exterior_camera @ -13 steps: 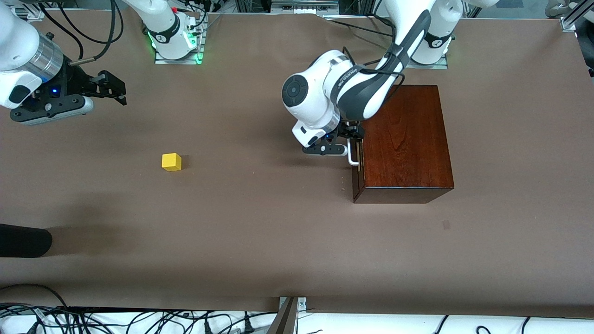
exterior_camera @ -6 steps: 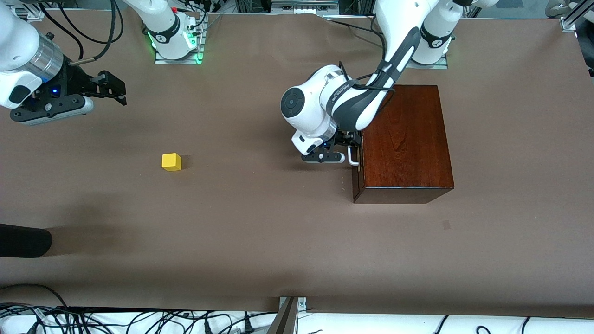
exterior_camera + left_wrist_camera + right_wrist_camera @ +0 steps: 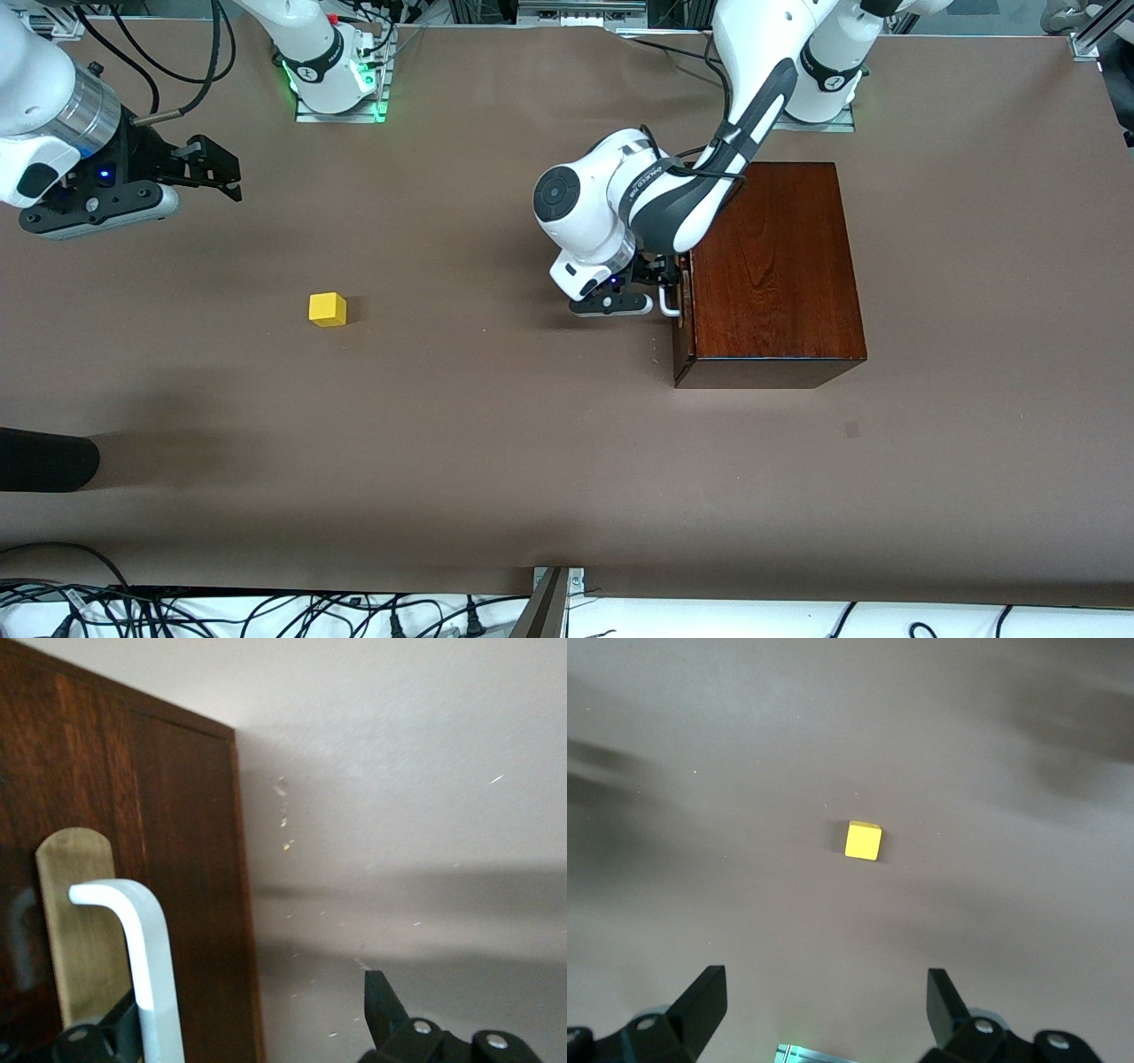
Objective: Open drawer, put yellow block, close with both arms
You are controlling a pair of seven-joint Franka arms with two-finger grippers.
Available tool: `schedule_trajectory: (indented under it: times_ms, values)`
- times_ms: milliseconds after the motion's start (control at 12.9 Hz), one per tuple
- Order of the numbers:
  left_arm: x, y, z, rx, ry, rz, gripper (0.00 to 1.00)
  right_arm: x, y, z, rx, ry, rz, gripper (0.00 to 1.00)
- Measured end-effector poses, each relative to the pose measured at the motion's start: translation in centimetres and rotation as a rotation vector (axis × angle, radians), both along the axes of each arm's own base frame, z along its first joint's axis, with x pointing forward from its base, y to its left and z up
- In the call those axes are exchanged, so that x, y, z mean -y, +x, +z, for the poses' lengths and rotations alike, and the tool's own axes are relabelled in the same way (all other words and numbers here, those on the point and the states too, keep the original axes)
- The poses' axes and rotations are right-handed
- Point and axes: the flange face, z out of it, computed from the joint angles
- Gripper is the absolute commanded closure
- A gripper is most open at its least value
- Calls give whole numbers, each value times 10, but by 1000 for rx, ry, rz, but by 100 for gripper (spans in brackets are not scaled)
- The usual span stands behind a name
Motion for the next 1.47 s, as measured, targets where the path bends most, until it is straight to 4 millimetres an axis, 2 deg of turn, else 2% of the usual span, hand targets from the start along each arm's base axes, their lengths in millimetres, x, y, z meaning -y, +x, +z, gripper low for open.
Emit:
schedule_trajectory:
  times_ms: [309,618,772,927,1081,1313,1467]
  values:
    - [5,3,2,-10,-86,46,0,0,2,0,9,2,0,0]
    - [27,-4,10,24,-160,18,0,-1,12,5,67,11,-2,0]
    - [28,-3,11,28,-168,18,0,0,12,10,78,13,-2,0]
    - [38,-4,18,41,-201,16,0,1,14,6,72,12,-6,0]
    - [44,-4,22,51,-215,14,0,1,22,-10,42,7,-7,0]
    - [45,-3,22,53,-217,18,0,1,43,-63,-46,-2,30,0]
    - [45,-3,22,53,-217,19,0,1,51,-83,-71,-3,46,0]
